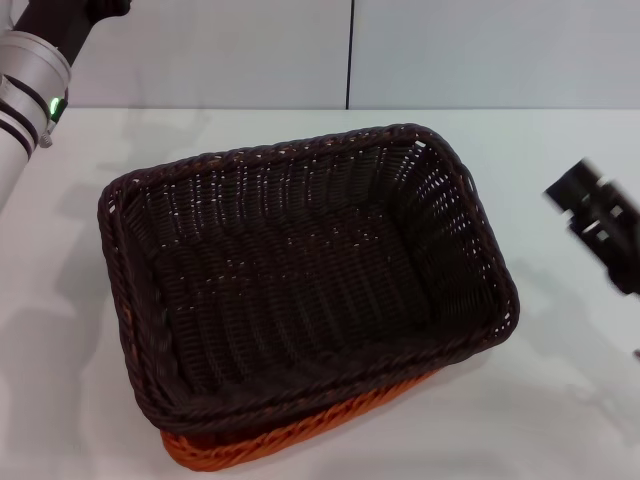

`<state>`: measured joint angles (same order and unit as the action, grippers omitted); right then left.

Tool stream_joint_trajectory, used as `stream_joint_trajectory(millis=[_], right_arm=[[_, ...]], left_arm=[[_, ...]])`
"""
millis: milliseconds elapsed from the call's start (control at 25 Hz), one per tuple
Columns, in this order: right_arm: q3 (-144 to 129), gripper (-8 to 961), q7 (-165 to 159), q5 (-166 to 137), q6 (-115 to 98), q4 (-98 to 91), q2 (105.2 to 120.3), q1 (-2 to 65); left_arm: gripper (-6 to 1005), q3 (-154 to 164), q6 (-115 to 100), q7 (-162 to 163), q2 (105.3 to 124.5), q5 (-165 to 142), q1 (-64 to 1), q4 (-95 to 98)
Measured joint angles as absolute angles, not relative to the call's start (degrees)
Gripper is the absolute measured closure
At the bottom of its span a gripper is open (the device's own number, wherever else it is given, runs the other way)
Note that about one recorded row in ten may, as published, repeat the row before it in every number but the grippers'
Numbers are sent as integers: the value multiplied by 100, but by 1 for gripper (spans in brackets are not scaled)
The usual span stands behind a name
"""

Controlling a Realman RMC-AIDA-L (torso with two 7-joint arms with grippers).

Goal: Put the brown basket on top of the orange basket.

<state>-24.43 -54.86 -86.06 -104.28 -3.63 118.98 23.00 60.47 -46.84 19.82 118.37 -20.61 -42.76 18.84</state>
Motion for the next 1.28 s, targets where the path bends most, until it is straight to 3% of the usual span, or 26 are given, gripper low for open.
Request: stream_joint_trajectory(millis=[560, 1280], right_arm=[[-416, 312, -4261, -8558, -10575, -1176, 11866, 2617], [-150, 314, -822, -6115, -8094, -761, 11856, 3824]], left_arm=[[140, 6062, -5558, 2206, 11869, -2011, -3857, 1723], [140, 6037, -6339, 2266, 11874, -1469, -3411, 1337]])
